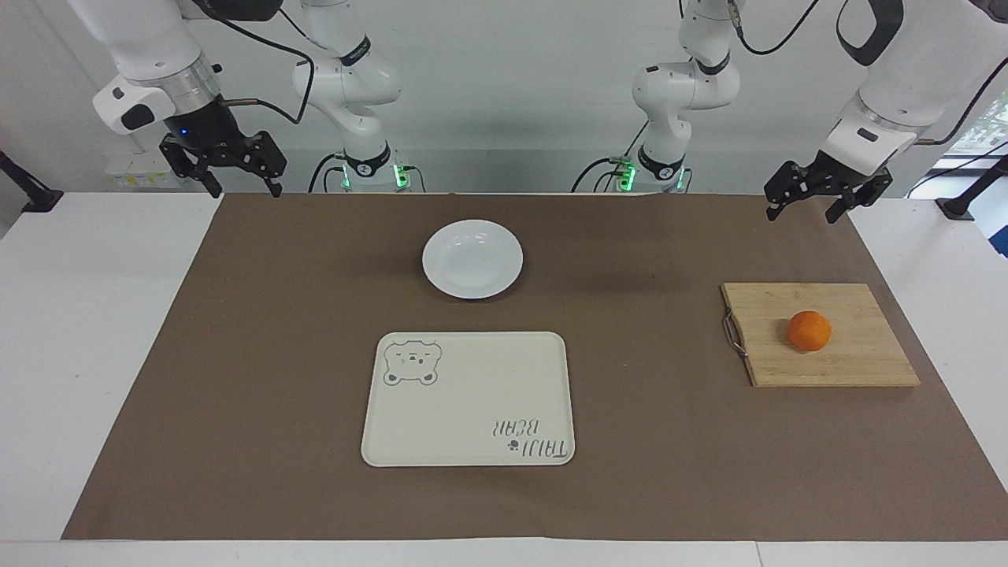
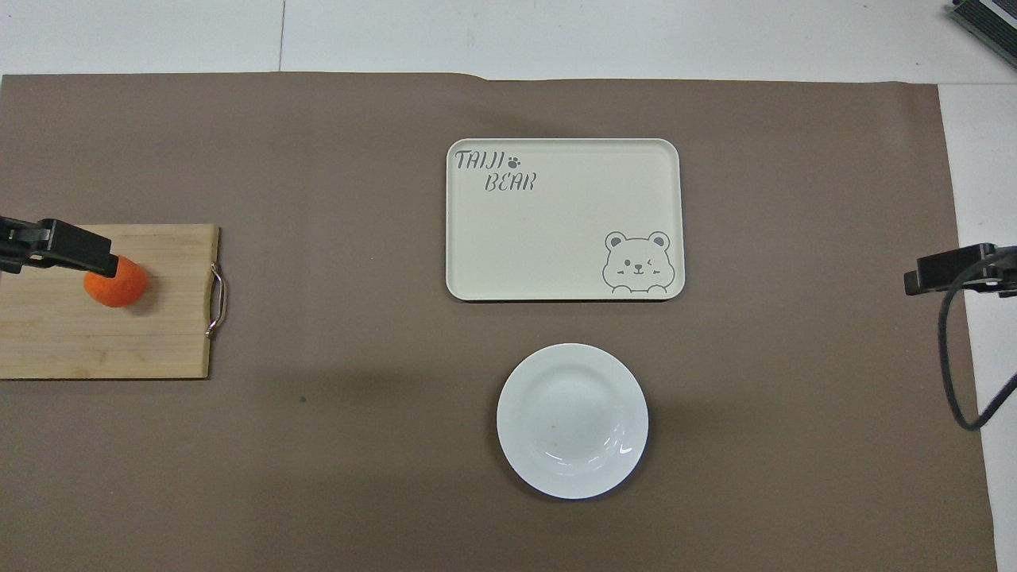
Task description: Place orange and plate with both arms
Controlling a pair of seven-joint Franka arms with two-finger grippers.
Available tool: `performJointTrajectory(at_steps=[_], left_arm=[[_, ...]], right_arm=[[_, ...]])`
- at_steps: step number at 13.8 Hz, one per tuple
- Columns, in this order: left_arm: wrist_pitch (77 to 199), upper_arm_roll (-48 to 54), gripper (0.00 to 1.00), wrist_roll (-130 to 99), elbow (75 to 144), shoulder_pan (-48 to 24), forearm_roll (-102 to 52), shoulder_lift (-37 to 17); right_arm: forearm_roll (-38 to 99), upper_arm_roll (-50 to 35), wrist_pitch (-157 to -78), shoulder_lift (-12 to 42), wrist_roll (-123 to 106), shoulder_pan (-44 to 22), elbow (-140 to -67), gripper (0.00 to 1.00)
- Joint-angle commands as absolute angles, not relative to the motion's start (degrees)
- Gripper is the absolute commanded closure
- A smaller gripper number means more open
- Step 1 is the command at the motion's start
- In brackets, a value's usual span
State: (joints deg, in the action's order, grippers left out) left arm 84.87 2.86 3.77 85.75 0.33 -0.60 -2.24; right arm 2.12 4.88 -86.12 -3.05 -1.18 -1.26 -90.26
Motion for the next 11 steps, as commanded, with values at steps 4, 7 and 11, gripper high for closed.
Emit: performJointTrajectory(at_steps=[4, 7, 11], left_arm=[[84.7, 3.3, 0.0, 5.2, 83.8, 1.0, 0.2, -3.3], [84.5, 3.3, 0.0, 5.2, 83.8, 1.0, 0.3, -3.3], [84.5, 3.3, 0.0, 5.3, 83.8, 1.1, 0.4, -3.3]], right_arm=[[3.2, 4.7, -85.0, -3.7, -0.1, -0.9, -90.3, 0.0], [3.2, 5.0, -84.8, -3.7, -0.1, -0.9, -90.3, 0.0], [3.2, 4.9, -83.6, -3.7, -0.1, -0.9, -90.3, 0.0]])
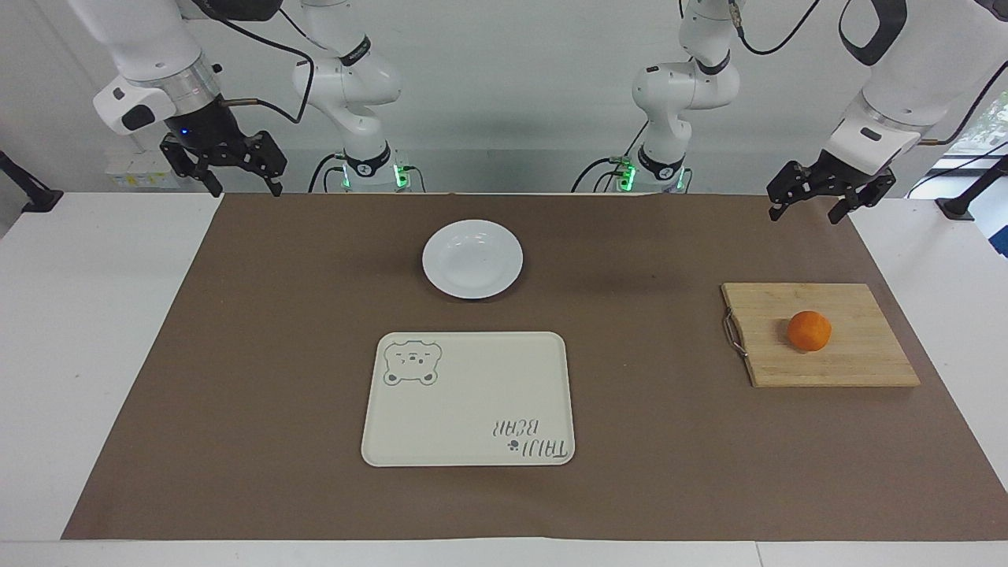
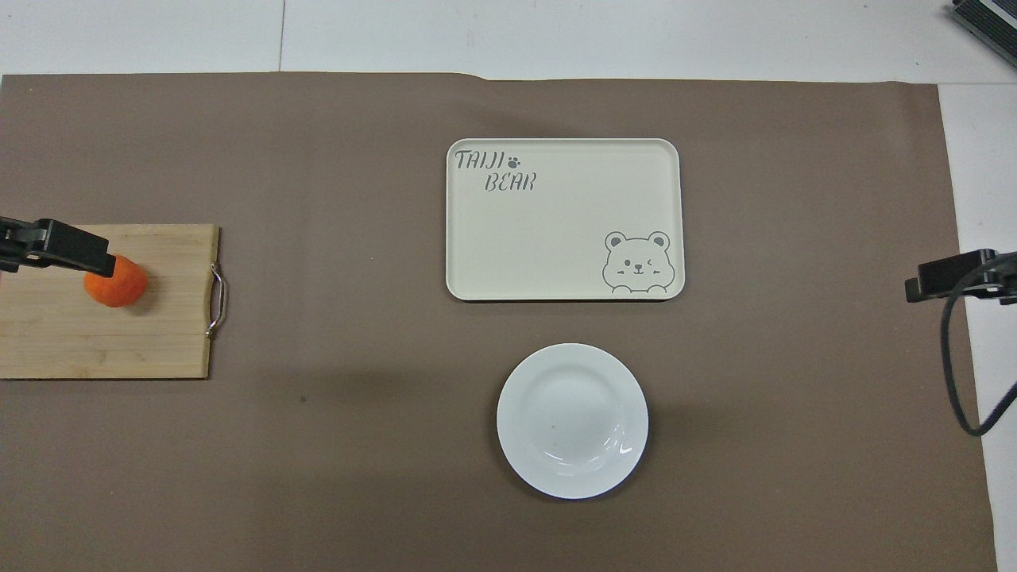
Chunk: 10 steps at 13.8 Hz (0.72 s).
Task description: Place orange and plate with both arms
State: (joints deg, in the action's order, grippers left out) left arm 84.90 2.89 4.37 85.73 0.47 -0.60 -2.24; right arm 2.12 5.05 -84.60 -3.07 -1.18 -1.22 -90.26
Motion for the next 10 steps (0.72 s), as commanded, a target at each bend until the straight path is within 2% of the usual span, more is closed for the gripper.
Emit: performJointTrajectory(at_steps=[1, 10], left_arm=[[84.9, 3.3, 0.0, 5.4, 83.8, 1.1, 0.2, -3.3], [85.5, 3.1, 0.0, 13.5, 83.7, 4.1, 0.6, -4.6]], right_arm=[[3.2, 5.1, -83.8, -3.7, -0.1, -0.8, -90.3, 0.0], [3.2, 4.7, -83.5, -3.7, -0.1, -0.9, -90.3, 0.0]])
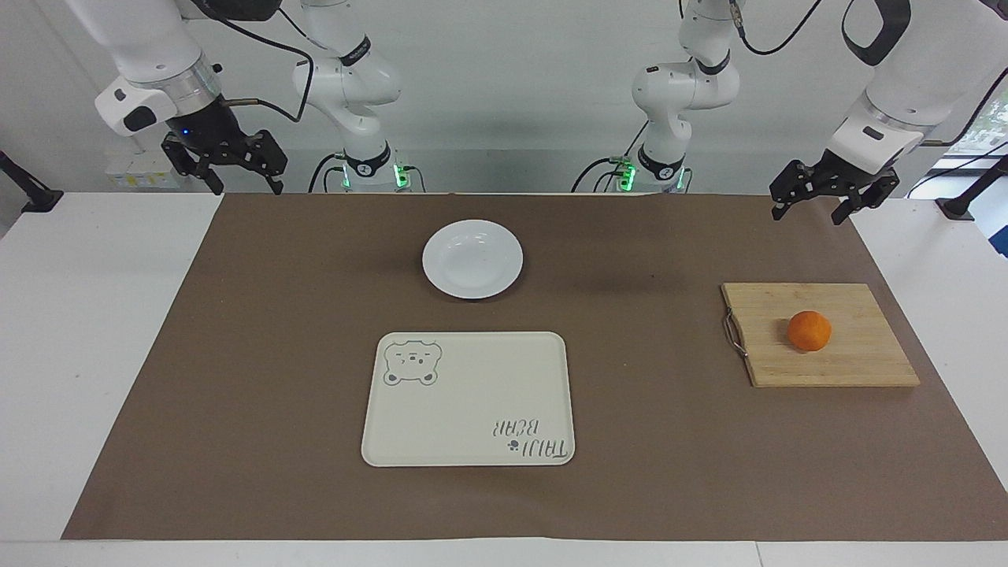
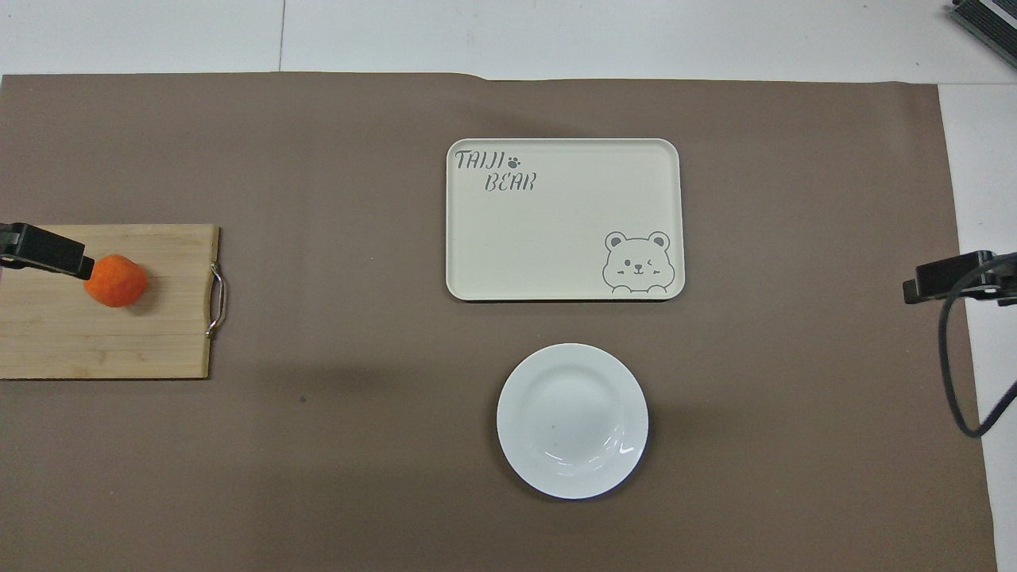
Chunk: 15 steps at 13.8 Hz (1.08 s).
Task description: Place orange and plate with both arms
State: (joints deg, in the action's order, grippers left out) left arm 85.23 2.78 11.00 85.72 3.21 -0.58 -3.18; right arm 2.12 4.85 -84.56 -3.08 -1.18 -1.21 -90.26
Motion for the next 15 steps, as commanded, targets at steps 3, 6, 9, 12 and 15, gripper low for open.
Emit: performJointTrajectory(at_steps=[3, 6, 9, 12, 15], left_arm=[[87.1, 3.2, 0.0, 16.4, 83.5, 6.1, 0.7, -6.1], [89.1, 3.0, 0.0, 19.6, 83.7, 7.7, 0.7, -7.3], [91.8, 3.0, 0.0, 22.2, 84.3, 9.0, 0.9, -7.4], [92.9, 3.0, 0.0, 24.0, 84.4, 10.1, 0.8, -7.8], [94.3, 3.0, 0.0, 25.7, 84.4, 11.0, 0.8, -8.4]], right_arm=[[3.2, 4.9, -83.7, -3.7, -0.1, -0.9, -90.3, 0.0], [3.2, 4.6, -83.7, -3.7, -0.2, -0.9, -90.3, 0.0], [3.2, 4.6, -83.7, -3.7, -0.2, -0.9, -90.3, 0.0], [3.2, 4.7, -83.1, -3.8, -0.1, -0.9, -90.4, 0.0], [3.1, 5.2, -82.6, -3.9, -0.1, -0.8, -90.3, 0.0]])
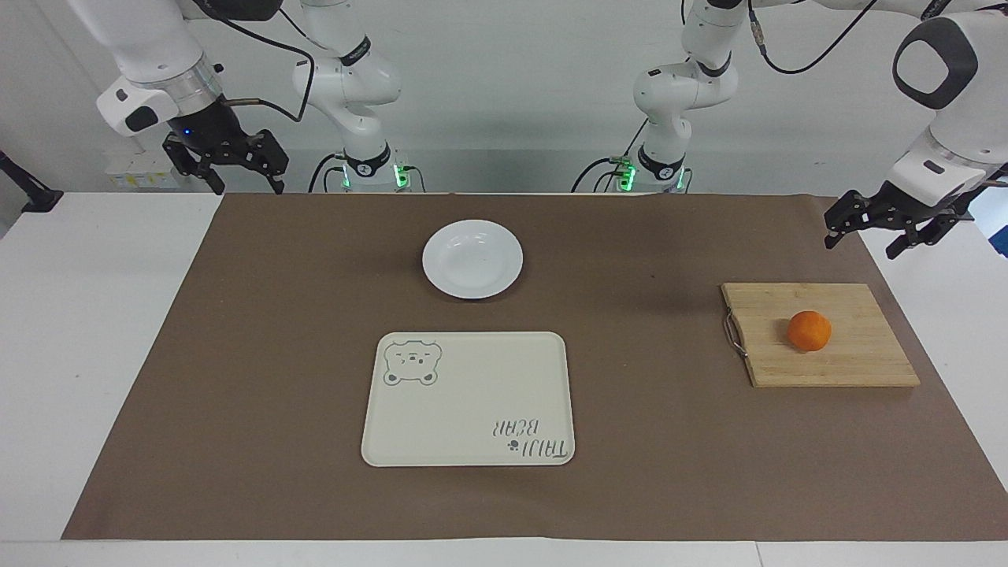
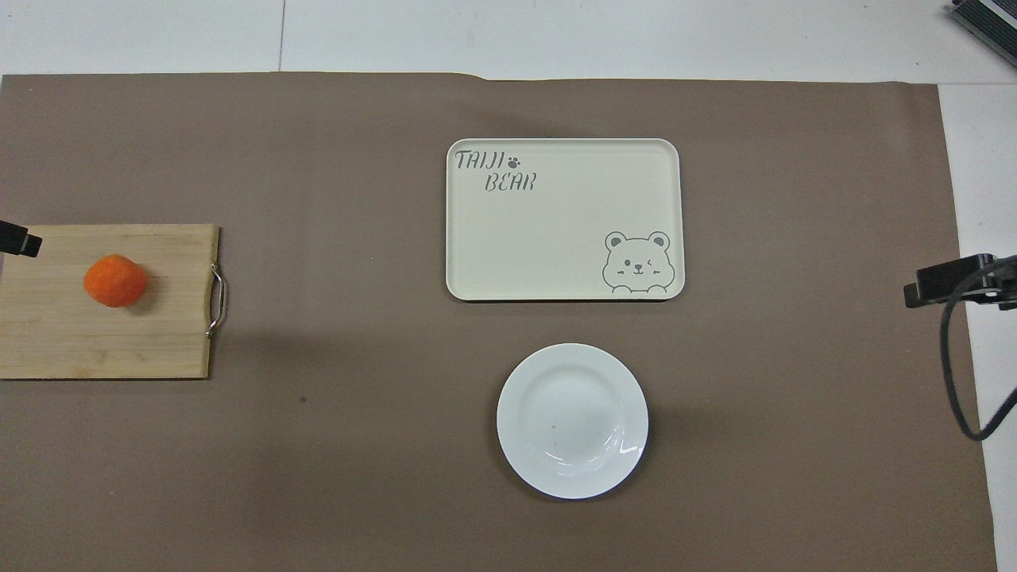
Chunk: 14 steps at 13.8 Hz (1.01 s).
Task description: Place orange and plate with both arms
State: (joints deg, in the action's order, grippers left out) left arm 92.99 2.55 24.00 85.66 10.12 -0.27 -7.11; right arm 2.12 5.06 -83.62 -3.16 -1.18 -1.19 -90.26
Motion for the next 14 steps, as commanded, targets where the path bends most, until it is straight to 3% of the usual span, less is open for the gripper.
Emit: performJointTrajectory(at_steps=[1, 6, 9, 14], left_arm=[[94.8, 3.0, 0.0, 26.0, 84.4, 11.2, 0.9, -9.0], [98.8, 2.9, 0.0, 28.3, 85.6, 12.7, 0.8, -11.7], [104.4, 2.9, 0.0, 28.3, 89.8, 12.7, 0.8, -12.4], [109.9, 2.9, 0.0, 28.2, 93.5, 13.3, 0.8, -17.7]], right_arm=[[3.1, 5.1, -82.5, -3.9, -0.1, -0.8, -90.3, 0.0], [3.2, 4.7, -83.1, -3.8, -0.2, -0.9, -90.3, 0.0], [3.2, 4.7, -83.1, -3.8, -0.2, -0.8, -90.3, 0.0], [3.2, 4.7, -83.4, -3.8, -0.2, -0.9, -90.3, 0.0]])
